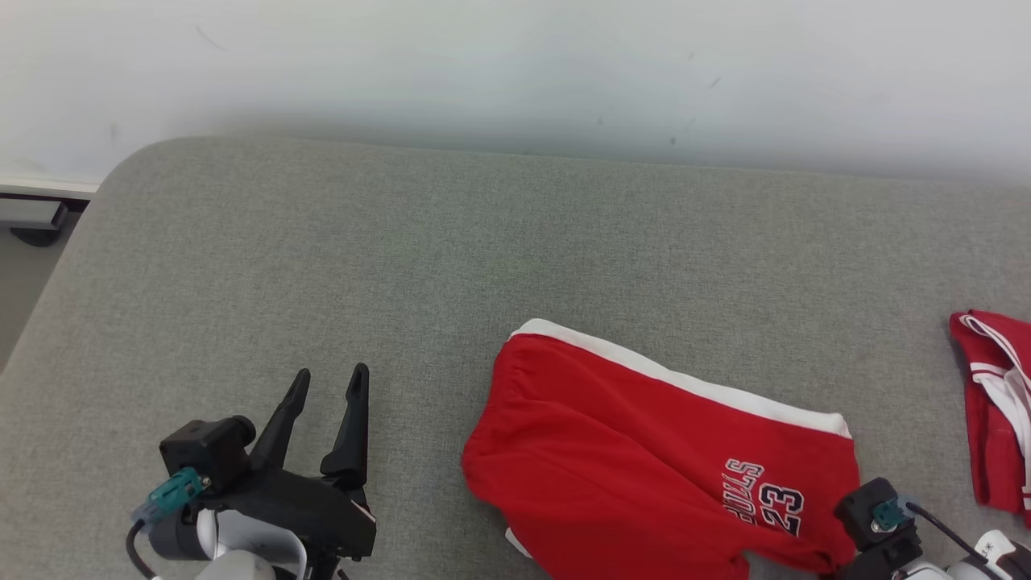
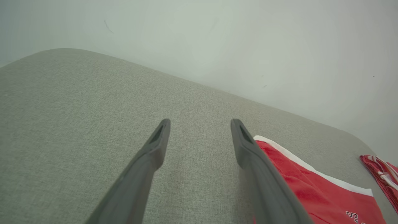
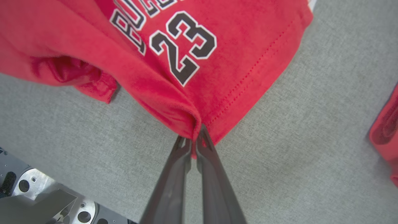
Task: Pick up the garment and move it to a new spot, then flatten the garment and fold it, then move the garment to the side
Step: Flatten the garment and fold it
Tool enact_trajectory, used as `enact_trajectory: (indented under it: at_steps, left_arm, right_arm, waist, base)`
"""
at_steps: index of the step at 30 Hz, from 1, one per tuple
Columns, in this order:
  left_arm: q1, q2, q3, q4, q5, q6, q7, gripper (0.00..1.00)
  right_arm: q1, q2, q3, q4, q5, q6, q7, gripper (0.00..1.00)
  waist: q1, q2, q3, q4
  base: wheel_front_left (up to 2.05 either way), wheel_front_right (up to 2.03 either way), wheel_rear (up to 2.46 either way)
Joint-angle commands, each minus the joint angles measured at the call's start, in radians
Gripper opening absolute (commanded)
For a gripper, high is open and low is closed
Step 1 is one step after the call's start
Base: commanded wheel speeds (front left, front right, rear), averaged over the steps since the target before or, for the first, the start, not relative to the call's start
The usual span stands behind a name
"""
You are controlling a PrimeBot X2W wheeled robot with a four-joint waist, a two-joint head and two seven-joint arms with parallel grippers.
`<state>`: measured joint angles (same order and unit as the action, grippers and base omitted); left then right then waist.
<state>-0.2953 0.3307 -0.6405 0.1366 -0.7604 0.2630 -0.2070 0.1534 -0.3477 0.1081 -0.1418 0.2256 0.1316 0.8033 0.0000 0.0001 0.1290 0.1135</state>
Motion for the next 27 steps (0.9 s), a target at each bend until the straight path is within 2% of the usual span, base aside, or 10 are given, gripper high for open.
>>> enact_trajectory:
  at_steps: [1,17,18,19,27]
  left_arm:
    - [-0.011,0.006,-0.001,0.003,-0.001,-0.003,0.001,1.00]
    - [0.006,0.016,-0.015,0.005,-0.004,0.006,0.017,1.00]
    - [0.008,0.017,-0.016,0.003,-0.005,0.006,0.017,1.00]
    - [0.009,0.019,-0.016,0.001,-0.005,0.007,0.019,1.00]
    - [0.020,0.025,-0.023,-0.011,-0.004,0.017,0.027,1.00]
  right_arm:
    - [0.007,-0.008,-0.001,0.000,0.001,-0.002,0.009,0.00]
    - [0.059,-0.033,-0.003,0.020,0.035,-0.002,0.043,0.00]
    - [0.061,-0.032,-0.005,0.020,0.040,-0.002,0.037,0.21]
    - [0.062,-0.029,-0.010,0.020,0.043,-0.002,0.028,1.00]
    - [0.072,-0.004,-0.037,0.023,0.106,-0.002,-0.015,1.00]
  waist:
    - [0.0000,-0.0001,0.000,-0.001]
    - [0.0000,-0.0001,-0.032,-0.024]
    - [0.0000,-0.0001,-0.034,-0.026]
    - [0.0000,-0.0001,-0.036,-0.028]
    - [0.0000,-0.0001,-0.048,-0.043]
  base:
    - [0.00,0.00,0.00]
    - [0.00,0.00,0.00]
    - [0.00,0.00,0.00]
    - [0.00,0.00,0.00]
    - [0.00,0.00,0.00]
